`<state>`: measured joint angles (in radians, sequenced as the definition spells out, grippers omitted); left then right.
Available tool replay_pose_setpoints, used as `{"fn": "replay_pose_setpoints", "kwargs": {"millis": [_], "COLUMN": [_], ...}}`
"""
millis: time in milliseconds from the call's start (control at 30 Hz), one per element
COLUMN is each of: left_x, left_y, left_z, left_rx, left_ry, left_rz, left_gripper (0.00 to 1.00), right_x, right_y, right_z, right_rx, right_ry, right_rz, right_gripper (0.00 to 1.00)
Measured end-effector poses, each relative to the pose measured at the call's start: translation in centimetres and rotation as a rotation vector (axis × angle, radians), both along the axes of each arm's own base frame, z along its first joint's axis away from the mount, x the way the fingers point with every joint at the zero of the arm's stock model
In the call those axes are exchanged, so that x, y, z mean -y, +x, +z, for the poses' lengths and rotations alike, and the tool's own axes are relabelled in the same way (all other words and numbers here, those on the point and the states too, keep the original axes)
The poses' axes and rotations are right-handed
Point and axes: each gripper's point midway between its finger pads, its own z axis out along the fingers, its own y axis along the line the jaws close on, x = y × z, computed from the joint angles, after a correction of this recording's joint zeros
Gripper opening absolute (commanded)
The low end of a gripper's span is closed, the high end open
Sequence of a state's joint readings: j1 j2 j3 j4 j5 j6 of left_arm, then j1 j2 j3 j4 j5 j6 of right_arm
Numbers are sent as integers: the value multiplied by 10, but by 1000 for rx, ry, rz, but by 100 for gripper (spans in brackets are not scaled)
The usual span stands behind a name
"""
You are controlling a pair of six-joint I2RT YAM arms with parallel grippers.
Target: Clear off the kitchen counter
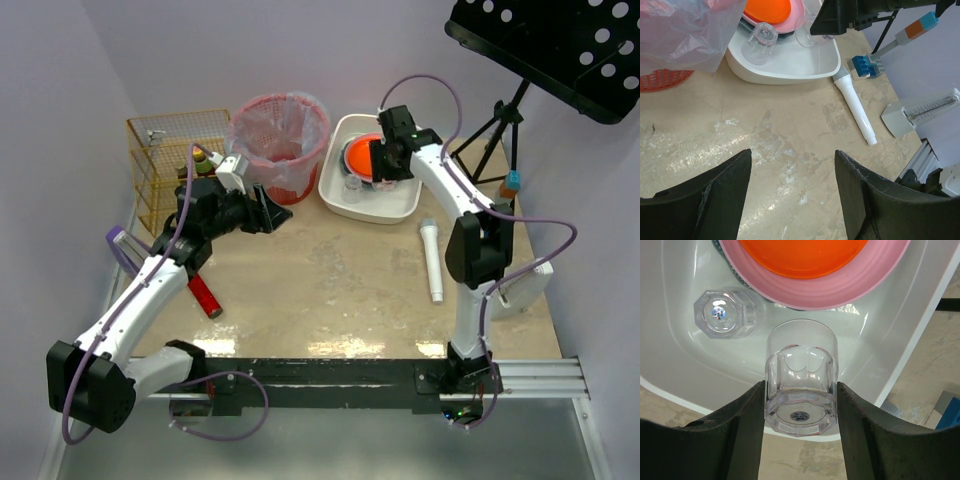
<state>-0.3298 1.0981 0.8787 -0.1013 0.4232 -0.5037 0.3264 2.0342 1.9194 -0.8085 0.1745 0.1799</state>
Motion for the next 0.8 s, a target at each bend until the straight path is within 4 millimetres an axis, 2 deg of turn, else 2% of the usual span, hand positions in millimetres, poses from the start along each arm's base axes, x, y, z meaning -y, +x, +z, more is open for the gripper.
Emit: {"fn": "replay_pose_setpoints", "kwargs": {"millis": [267, 567, 800], "left_x": [0, 0, 1], "left_y": [-1, -3, -4], "left_z": [-3, -6, -6], "left_rx": [-12, -29, -31], "left_ry": [3, 9, 6], "left_rz": [-3, -4, -13], "left_gripper": [72, 72, 72], "right_x": [0, -1, -1], "right_y": [-1, 1, 0], "right_z": [-31, -68, -71], "right_rx": [-78, -158, -166], "right_ry": [-31, -55, -61], "right_rz": [8, 20, 25], "right_gripper": [1, 15, 45]}}
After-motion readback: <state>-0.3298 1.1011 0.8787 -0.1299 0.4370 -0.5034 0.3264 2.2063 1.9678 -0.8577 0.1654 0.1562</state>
